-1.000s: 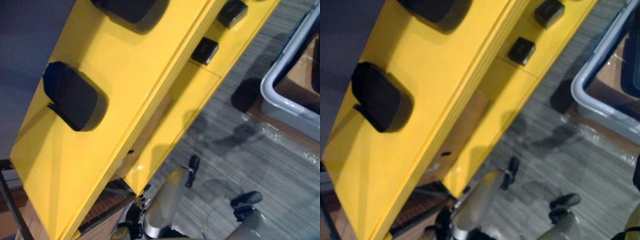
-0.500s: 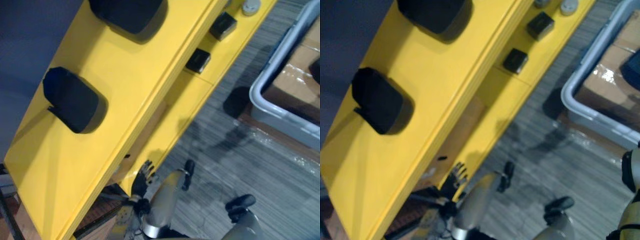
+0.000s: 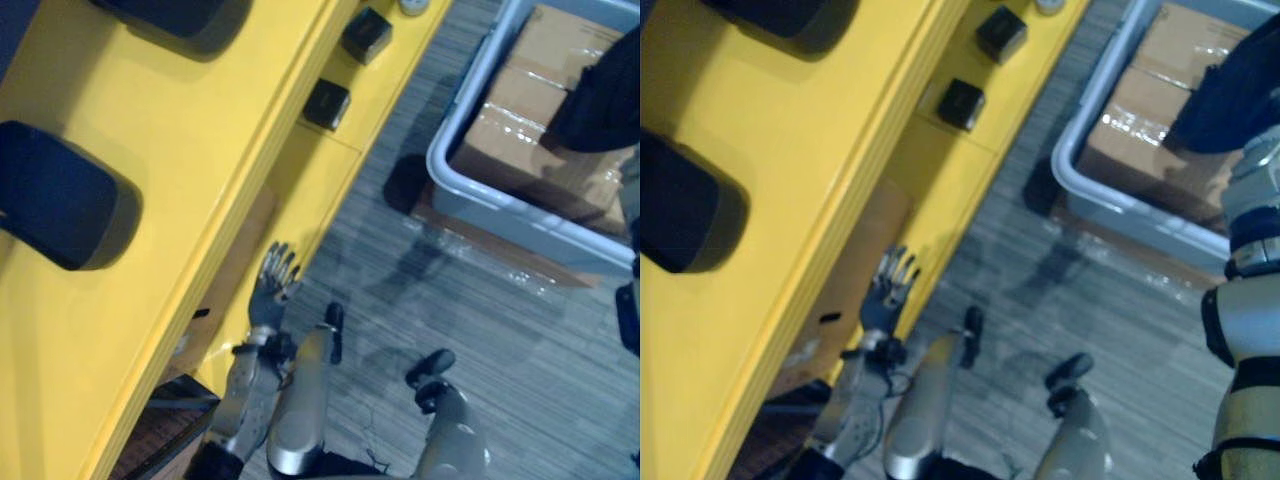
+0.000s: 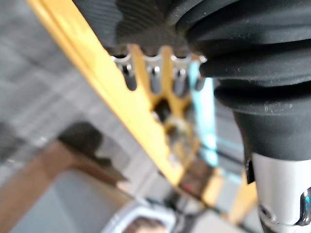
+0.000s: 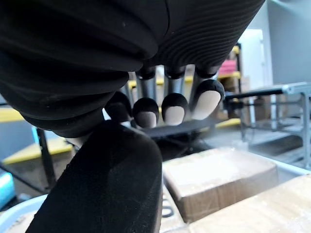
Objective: Walk over and take plastic housings, then place them on the shelf
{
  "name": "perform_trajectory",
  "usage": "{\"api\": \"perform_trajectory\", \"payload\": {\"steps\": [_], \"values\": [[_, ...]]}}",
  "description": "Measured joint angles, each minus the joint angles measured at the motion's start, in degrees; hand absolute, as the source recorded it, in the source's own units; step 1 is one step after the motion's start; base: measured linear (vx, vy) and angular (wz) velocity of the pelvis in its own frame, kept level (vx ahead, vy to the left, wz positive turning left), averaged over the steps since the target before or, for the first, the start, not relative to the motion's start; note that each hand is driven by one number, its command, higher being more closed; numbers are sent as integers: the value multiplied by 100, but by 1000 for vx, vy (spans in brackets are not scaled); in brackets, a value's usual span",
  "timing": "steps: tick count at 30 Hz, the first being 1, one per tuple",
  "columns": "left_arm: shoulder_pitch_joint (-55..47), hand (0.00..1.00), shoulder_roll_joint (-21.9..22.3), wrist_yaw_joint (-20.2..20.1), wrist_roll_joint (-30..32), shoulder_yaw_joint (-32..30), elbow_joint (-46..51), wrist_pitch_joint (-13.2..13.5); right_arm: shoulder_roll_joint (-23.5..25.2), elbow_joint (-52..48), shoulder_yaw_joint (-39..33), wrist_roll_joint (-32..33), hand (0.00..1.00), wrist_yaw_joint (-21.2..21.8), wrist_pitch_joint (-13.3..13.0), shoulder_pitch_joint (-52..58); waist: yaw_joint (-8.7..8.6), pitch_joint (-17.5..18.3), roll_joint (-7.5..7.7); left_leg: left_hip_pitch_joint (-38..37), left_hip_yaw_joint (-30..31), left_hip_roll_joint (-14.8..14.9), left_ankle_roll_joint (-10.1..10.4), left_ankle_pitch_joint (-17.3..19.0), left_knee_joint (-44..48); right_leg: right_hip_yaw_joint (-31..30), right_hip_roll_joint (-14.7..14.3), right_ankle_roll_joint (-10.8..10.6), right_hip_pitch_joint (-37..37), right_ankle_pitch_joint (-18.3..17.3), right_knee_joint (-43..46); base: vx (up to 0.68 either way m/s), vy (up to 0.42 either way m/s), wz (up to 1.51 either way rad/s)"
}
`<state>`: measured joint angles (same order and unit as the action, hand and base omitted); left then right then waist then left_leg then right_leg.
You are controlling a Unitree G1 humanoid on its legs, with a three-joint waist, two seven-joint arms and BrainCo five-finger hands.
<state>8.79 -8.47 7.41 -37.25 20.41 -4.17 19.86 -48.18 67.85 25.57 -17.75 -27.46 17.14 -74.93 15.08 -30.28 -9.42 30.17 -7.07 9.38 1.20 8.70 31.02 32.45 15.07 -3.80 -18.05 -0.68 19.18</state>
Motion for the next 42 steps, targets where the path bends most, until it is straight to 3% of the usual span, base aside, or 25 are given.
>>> {"api": "perform_trajectory", "payload": {"steps": [4, 7, 10, 17, 20, 23, 29, 33, 39, 42], "values": [[1056, 0, 4, 272, 2, -2, -178, -110, 322, -157, -9, 5, 100, -410, -105, -5, -200, -30, 65, 1, -60, 79, 34, -129, -169, -53, -162, 81, -20, 199, -291, -55, -19, -12], [1540, 0, 11, 521, 0, -8, -327, -122, 586, -454, -14, -1, 100, -748, -117, -15, -326, -46, 211, 45, -193, 125, 59, -212, -288, -185, -236, 129, -193, 294, -381, -37, -16, -26], [1827, 0, 49, 628, -57, -9, -522, -166, 807, -464, -72, -111, 100, -1085, -145, -14, -394, -61, 293, 100, -259, 186, 80, -242, -308, -271, -316, 174, -314, 336, -407, -23, -14, -13], [2141, 0, 271, 803, -325, -13, -938, -391, 1079, -829, -192, -395, 100, -1971, -378, -13, -560, -64, 318, 108, -300, 207, 103, -280, -355, -339, -351, 203, -389, 357, -406, -9, -3, -5], [2328, 0, 263, 926, -333, -86, -1145, -408, 1262, -1188, -286, -669, 100, -2263, -496, -13, -658, -59, 485, 103, -336, 224, 116, -289, -358, -424, -396, 239, -430, 382, -418, -15, 1, -9], [2518, 0, 276, 997, -330, -164, -1256, -492, 1315, -1477, -300, -837, 100, -2412, -559, -11, -688, -53, 622, 92, -394, 263, 120, -306, -357, -462, -427, 263, -451, 412, -436, -22, -2, -10], [2729, 0, 294, 1079, -325, -177, -1580, -581, 1511, -1804, -301, -1015, 100, -2531, -708, -11, -811, -52, 634, 69, -450, 263, 95, -326, -337, -532, -431, 258, -447, 490, -470, -22, 13, -4], [2789, 0, 307, 1106, -327, -221, -1708, -609, 1658, -1946, -299, -1131, 100, -2531, -743, -4, -859, -30, 764, -18, -471, 302, 104, -331, -329, -572, -468, 268, -380, 504, -480, -32, 5, -5], [2979, 0, 196, 901, -332, -405, -2027, -761, 1685, -3036, -333, -1620, 100, -2529, -1190, 365, -1014, -33, 1089, -424, -626, 357, 126, -342, -448, -684, -542, 280, -77, 563, -627, -3, 2, -9], [3108, 0, -15, 624, -324, -409, -2031, -854, 1686, -3869, -422, -1958, 100, -2501, -1567, 840, -1125, -6, 1149, -835, -779, 349, 135, -338, -601, -771, -567, 242, 250, 600, -796, 8, 18, -15]]}}
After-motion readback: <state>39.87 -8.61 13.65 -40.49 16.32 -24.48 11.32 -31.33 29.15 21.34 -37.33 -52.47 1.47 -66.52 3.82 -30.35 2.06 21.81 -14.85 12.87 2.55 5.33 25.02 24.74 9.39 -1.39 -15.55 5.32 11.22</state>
